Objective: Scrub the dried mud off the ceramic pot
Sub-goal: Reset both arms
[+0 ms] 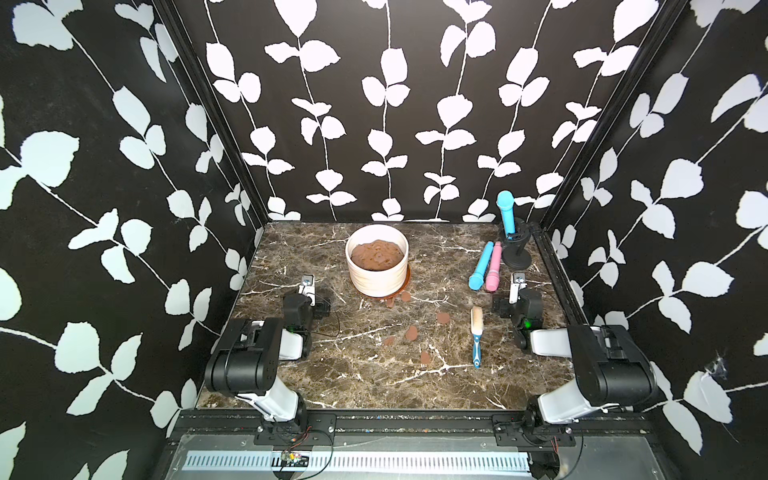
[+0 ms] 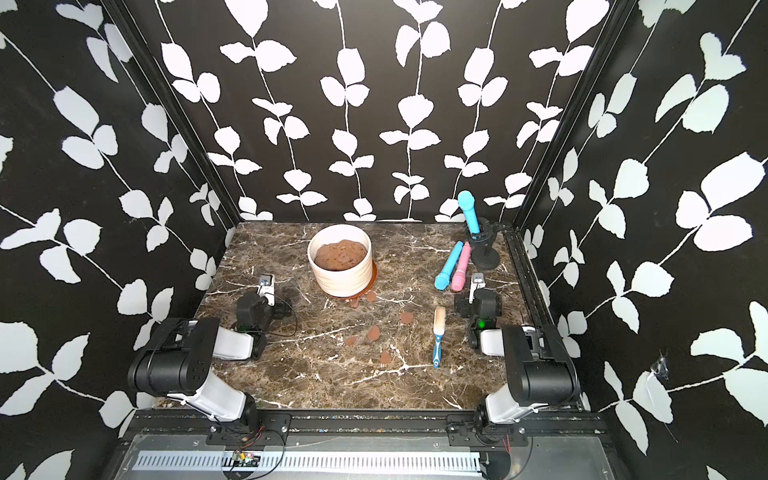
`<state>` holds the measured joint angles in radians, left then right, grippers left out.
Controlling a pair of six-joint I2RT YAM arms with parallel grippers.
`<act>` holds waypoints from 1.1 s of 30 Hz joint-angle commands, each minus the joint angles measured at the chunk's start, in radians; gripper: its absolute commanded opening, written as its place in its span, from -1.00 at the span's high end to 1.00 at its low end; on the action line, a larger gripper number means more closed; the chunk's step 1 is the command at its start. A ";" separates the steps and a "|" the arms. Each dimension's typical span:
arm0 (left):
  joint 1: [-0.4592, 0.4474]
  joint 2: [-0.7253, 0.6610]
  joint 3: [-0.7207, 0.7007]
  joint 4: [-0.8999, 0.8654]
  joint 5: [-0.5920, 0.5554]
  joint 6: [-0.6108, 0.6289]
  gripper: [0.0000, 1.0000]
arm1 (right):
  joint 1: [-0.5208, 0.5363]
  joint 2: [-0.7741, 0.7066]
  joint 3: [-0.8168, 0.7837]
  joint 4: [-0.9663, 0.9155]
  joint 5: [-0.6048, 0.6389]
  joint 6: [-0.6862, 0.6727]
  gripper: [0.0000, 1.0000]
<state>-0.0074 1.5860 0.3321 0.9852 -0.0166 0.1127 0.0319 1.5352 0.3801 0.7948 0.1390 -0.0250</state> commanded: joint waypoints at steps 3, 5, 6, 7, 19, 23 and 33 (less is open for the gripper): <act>0.025 -0.012 0.037 0.005 0.072 -0.041 -0.97 | 0.000 -0.001 0.024 0.054 -0.019 0.022 -0.99; 0.024 -0.025 0.042 -0.027 0.075 -0.044 -0.97 | 0.000 -0.004 0.026 0.050 -0.021 0.022 -0.99; 0.025 -0.025 0.042 -0.026 0.074 -0.045 -0.97 | 0.000 -0.005 0.024 0.051 -0.021 0.022 -0.99; 0.025 -0.020 0.042 -0.018 0.071 -0.045 -0.97 | 0.000 -0.007 0.024 0.051 -0.022 0.022 -0.99; 0.004 -0.026 0.056 -0.048 0.027 -0.030 -0.97 | 0.000 -0.009 0.022 0.055 -0.022 0.023 -0.99; 0.004 -0.024 0.056 -0.046 0.027 -0.028 -0.97 | 0.000 -0.009 0.022 0.054 -0.022 0.022 -0.99; 0.001 -0.021 0.064 -0.058 0.019 -0.023 -0.97 | 0.000 -0.009 0.020 0.054 -0.022 0.023 -0.99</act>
<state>0.0002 1.5856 0.3759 0.9344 0.0097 0.0792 0.0319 1.5352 0.3901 0.8040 0.1188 -0.0097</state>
